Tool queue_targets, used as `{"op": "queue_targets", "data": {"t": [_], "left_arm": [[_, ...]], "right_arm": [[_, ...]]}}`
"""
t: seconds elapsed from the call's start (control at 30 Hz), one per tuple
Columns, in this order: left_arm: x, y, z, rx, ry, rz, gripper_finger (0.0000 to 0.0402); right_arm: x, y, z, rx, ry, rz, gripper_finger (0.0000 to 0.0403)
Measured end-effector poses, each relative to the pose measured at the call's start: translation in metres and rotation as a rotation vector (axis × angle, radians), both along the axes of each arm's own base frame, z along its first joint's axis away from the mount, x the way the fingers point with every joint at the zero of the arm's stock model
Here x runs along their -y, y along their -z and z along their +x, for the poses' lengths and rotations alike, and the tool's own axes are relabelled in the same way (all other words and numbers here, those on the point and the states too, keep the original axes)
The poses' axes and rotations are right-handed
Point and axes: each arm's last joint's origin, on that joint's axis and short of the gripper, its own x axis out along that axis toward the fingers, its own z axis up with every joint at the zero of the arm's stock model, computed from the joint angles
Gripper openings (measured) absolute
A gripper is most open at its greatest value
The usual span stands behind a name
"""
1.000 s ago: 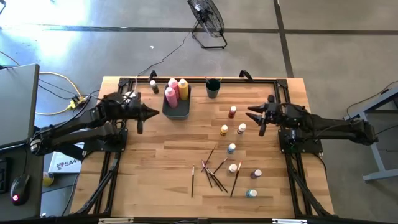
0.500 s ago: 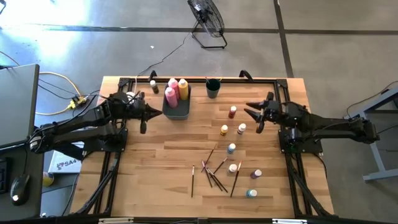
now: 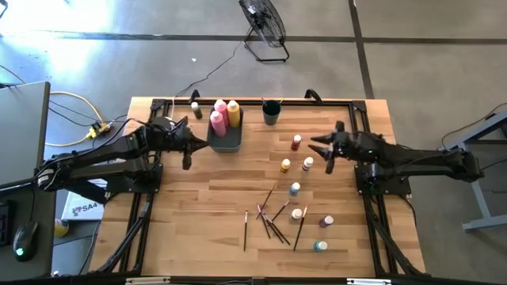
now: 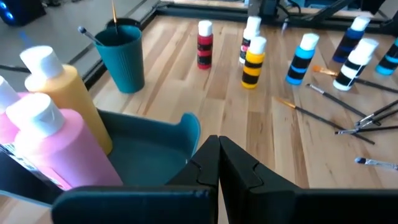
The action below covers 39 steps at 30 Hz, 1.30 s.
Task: Pick & Place Paint Supplies
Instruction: Put the small red paint bottle into the green bin
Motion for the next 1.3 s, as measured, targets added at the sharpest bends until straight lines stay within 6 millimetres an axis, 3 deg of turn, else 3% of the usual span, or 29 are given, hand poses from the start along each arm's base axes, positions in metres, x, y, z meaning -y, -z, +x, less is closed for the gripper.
{"op": "queue_targets", "data": {"t": [0.17,0.37,0.7,0.93,1.17,1.3], "left_arm": [[-0.002,0.004,0.004,-0.031,-0.002,-0.013,0.0000],[-0.005,0.010,0.009,-0.073,-0.002,-0.029,0.0000],[-0.011,0.008,0.020,-0.030,-0.038,0.033,0.0000],[-0.011,0.008,0.020,-0.031,-0.038,0.032,0.0000],[-0.011,0.008,0.020,-0.030,-0.039,0.029,0.0000],[-0.011,0.008,0.020,-0.030,-0.039,0.029,0.0000]], "right_arm": [[0.000,0.018,-0.003,-0.137,0.057,0.171,0.0121],[0.001,0.014,-0.002,-0.071,0.086,0.239,0.0107],[0.001,0.011,0.011,-0.022,0.024,0.199,0.0010],[0.002,0.015,0.016,-0.056,0.023,0.176,0.0003],[0.006,0.006,0.026,0.068,0.079,0.128,0.0005],[0.008,0.005,0.032,0.094,0.118,0.066,0.0026]]}}
